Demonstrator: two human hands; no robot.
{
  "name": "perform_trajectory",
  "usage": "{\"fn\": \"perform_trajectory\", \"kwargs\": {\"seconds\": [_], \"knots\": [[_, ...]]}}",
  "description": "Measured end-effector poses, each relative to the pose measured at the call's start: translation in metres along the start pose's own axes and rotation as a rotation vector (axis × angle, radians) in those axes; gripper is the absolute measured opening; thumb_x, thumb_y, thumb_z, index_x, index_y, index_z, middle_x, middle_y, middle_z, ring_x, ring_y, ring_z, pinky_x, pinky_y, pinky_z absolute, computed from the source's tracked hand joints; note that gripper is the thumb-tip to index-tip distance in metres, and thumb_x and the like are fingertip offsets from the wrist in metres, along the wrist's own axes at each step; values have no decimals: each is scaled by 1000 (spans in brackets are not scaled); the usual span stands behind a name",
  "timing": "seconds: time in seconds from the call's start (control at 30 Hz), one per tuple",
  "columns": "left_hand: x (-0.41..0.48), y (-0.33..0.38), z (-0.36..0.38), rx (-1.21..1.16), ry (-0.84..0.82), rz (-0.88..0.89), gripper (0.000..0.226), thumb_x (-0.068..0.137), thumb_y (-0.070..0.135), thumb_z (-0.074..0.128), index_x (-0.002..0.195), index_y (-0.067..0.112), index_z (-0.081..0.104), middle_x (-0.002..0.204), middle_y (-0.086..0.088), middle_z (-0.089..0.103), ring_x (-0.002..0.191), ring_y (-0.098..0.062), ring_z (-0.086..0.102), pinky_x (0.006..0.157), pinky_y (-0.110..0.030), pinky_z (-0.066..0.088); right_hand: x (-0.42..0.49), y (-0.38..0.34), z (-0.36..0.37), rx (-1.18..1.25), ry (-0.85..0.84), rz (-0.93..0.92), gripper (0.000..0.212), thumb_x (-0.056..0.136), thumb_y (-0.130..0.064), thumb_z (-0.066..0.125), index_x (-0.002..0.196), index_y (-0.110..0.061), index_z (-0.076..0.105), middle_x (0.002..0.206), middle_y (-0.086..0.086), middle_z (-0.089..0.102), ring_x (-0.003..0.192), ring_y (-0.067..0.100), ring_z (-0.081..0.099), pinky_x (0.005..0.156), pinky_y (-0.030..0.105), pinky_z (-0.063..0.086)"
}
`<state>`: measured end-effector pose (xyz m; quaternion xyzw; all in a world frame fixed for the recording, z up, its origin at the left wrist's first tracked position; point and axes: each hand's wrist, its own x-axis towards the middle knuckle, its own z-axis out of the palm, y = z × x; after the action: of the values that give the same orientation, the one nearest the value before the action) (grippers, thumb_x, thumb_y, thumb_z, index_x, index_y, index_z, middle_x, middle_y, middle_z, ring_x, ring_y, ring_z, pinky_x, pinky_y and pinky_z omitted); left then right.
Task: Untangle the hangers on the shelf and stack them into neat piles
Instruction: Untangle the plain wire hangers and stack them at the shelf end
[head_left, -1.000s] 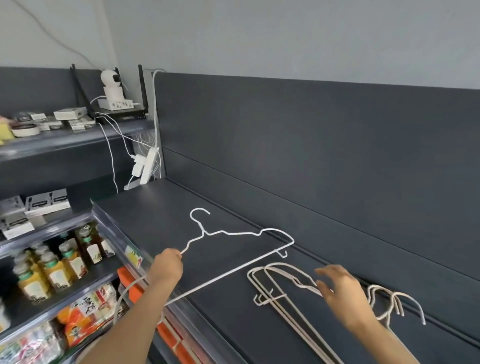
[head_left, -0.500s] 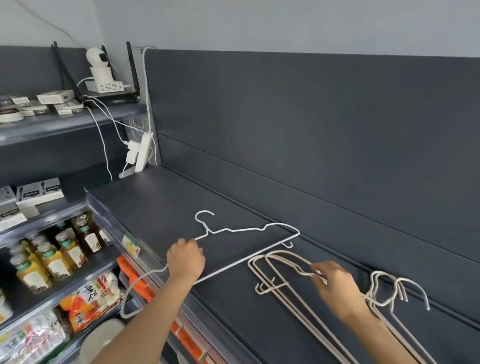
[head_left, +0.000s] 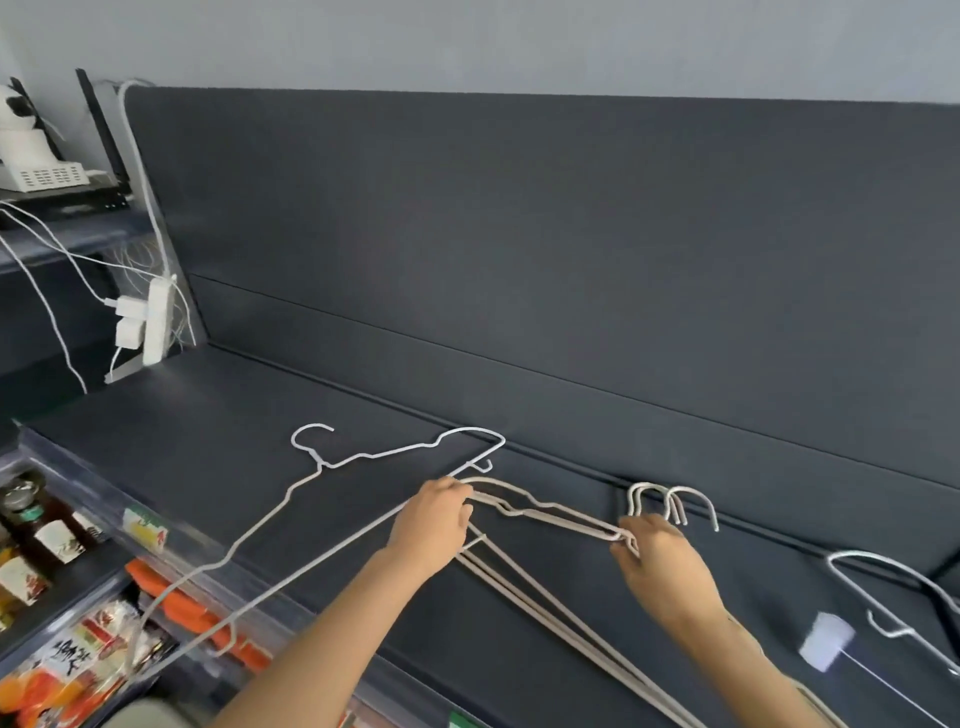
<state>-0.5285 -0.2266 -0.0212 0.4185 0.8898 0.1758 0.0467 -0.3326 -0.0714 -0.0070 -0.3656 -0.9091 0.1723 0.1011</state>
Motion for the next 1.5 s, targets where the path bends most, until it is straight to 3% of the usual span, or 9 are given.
{"fn": "perform_trajectory", "kwargs": {"seconds": [0.2, 0.53, 0.7, 0.8, 0.9, 0.97, 1.17, 1.33, 1.5], "knots": [[11, 27, 17, 4, -61, 70, 35, 96, 20, 40, 130, 13, 49, 136, -1, 49, 128, -17, 42, 103, -32, 37, -19, 35, 2, -332, -149, 186, 30, 94, -30, 43, 119, -13, 49, 125, 6, 50, 118, 24, 48, 92, 31, 44], [11, 47, 29, 140, -133, 279, 53, 97, 23, 43, 146, 18, 23, 156, 3, 21, 144, -14, 16, 116, -29, 16, -35, 46, -10, -234, -167, 133, 18, 81, 2, 46, 89, -15, 42, 108, 6, 49, 93, 27, 61, 69, 28, 42], [11, 66, 23, 199, 66, 383, 68, 91, 34, 53, 147, 21, 16, 156, 0, 16, 145, -18, 10, 118, -33, 5, -32, 61, -38, -130, -114, 73, 31, 83, 5, 41, 67, -20, 30, 81, -2, 37, 72, 22, 44, 53, 20, 30], [13, 83, 11, 199, 57, 432, 61, 91, 35, 53, 144, 19, 26, 153, -1, 26, 143, -19, 19, 118, -34, 7, -30, 64, -61, -54, -151, -36, 33, 89, -4, 43, 66, -25, 33, 79, -2, 43, 78, 24, 50, 65, 27, 34], [6, 98, -6, 233, -29, 389, 28, 93, 34, 48, 116, 17, 49, 118, -4, 63, 110, -28, 58, 92, -36, 40, -27, 63, -78, 19, -155, -151, 37, 89, -2, 49, 64, -26, 35, 73, -5, 42, 70, 16, 43, 63, 19, 30], [-3, 98, -15, 318, -41, 377, 21, 96, 33, 43, 103, 15, 50, 102, -7, 68, 94, -33, 62, 71, -35, 39, -23, 60, -83, 21, -176, -187, 28, 89, -3, 49, 71, -22, 43, 75, -5, 43, 72, 16, 44, 64, 20, 30], [-54, 55, -27, 82, -160, 139, 28, 93, 32, 43, 68, 20, 40, 73, -3, 59, 64, -24, 52, 60, -32, 35, -3, 26, -63, -2, -218, -338, 14, 90, -8, 49, 85, -14, 60, 80, -2, 45, 82, 21, 50, 75, 25, 37], [-79, 20, -27, -172, -182, -140, 23, 91, 22, 48, 71, 10, 53, 66, -1, 60, 43, -10, 47, 46, -23, 44, 13, -15, -31, -40, -241, -334, 24, 94, -14, 42, 110, -13, 61, 111, 8, 55, 103, 29, 55, 89, 39, 46], [-80, 14, -21, -261, -132, -316, 22, 93, 12, 45, 76, 3, 56, 68, -8, 59, 45, -19, 53, 48, -30, 52, 17, -11, -11, -125, -199, -332, 39, 92, -10, 41, 130, -14, 47, 139, 3, 46, 127, 24, 43, 109, 33, 30]]}}
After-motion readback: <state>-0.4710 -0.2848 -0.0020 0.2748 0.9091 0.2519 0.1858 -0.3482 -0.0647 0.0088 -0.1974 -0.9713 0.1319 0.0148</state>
